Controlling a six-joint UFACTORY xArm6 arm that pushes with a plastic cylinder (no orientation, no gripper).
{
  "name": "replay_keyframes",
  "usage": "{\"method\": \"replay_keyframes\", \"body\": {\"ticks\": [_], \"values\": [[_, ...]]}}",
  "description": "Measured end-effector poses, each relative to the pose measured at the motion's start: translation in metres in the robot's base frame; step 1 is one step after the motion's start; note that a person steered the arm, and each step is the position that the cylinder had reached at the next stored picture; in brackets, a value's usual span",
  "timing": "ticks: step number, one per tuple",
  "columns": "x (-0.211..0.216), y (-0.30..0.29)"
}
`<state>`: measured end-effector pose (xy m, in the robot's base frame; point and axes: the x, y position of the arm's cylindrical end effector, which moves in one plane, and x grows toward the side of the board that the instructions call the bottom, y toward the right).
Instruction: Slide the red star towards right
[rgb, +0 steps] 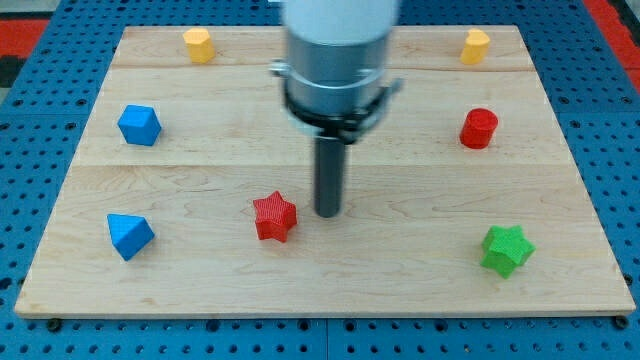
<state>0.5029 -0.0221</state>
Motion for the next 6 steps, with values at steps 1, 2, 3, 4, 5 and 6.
{"method": "replay_keyframes", "body": {"ticks": [1, 2, 3, 4, 5, 6], "values": [[-0.021, -0.032], [-0.039, -0.045], [-0.022, -0.099], [0.0, -0.111], [0.019, -0.081], [0.023, -0.043]]}}
